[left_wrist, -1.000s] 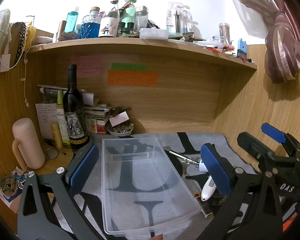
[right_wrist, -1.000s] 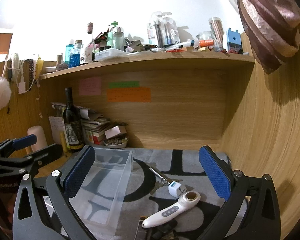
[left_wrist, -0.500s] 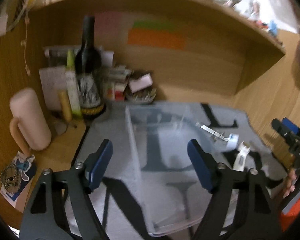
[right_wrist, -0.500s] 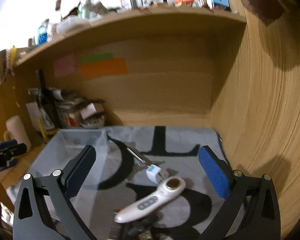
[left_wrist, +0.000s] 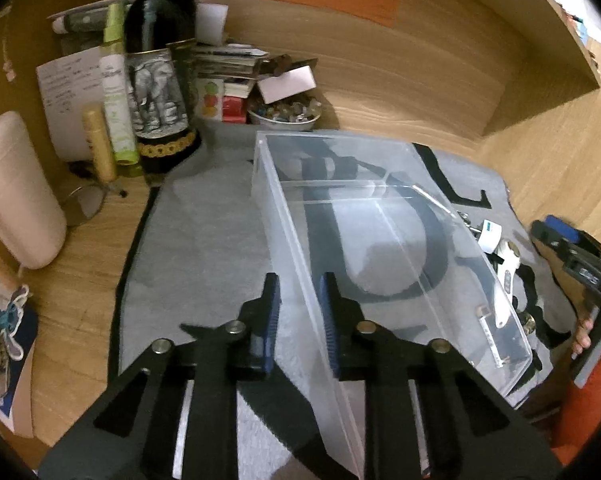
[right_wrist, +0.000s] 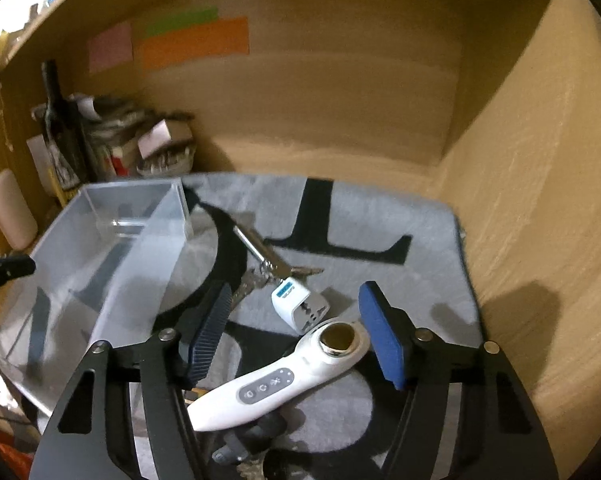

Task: Organize rigid objects
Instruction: 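Lower the right gripper onto the white plug adapter and close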

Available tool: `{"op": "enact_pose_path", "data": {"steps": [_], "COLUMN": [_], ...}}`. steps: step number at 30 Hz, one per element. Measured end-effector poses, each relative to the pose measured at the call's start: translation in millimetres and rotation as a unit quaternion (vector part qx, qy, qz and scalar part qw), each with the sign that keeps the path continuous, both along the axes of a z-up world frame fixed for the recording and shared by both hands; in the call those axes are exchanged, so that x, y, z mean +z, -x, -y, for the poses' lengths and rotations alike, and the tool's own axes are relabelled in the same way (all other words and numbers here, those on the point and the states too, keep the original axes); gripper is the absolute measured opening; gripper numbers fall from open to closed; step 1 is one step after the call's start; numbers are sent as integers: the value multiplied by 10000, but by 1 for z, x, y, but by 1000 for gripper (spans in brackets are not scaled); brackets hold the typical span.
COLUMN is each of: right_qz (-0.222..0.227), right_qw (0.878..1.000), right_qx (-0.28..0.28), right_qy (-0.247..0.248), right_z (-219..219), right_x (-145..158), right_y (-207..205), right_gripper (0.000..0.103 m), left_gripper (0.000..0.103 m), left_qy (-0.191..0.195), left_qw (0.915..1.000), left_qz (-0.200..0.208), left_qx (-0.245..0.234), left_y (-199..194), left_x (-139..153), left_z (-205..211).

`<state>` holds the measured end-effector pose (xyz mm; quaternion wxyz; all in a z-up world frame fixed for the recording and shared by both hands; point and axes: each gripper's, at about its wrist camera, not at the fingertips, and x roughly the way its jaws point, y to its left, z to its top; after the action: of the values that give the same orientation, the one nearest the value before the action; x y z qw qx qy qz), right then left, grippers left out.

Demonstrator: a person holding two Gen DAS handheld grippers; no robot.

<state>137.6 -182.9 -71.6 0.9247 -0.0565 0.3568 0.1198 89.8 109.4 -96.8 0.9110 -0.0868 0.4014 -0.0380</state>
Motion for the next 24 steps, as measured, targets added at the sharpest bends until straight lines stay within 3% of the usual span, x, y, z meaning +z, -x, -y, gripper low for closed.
{"op": "enact_pose_path", "data": {"steps": [3, 8, 14, 16, 24], "right_qz": [-324, -771, -1146, -1176, -1096], "right_qw": [9994, 9968, 9926, 9922, 9930], "right_qx": [-4, 2, -43, -61, -45], "right_qy": [129, 205, 390, 414, 427], "right_z": [-2, -8, -11, -10, -11], "right_x": [-14, -34, -52, -55, -49], "right_y": [-15, -36, -57, -60, -57], "right_gripper": [61, 60, 48, 43, 43], "left_gripper": [12, 13, 12, 12, 12], "left_qy": [-33, -277, -248, -246, -158], "left_qw": [9999, 9991, 9989, 9989, 9989], "left_qz": [26, 107, 94, 101, 104], "left_qx": [-144, -289, -381, -393, -433], "left_y": [-6, -8, -18, -19, -24], "left_x": [0, 1, 1, 0, -1], "left_z": [2, 5, 1, 1, -3]}}
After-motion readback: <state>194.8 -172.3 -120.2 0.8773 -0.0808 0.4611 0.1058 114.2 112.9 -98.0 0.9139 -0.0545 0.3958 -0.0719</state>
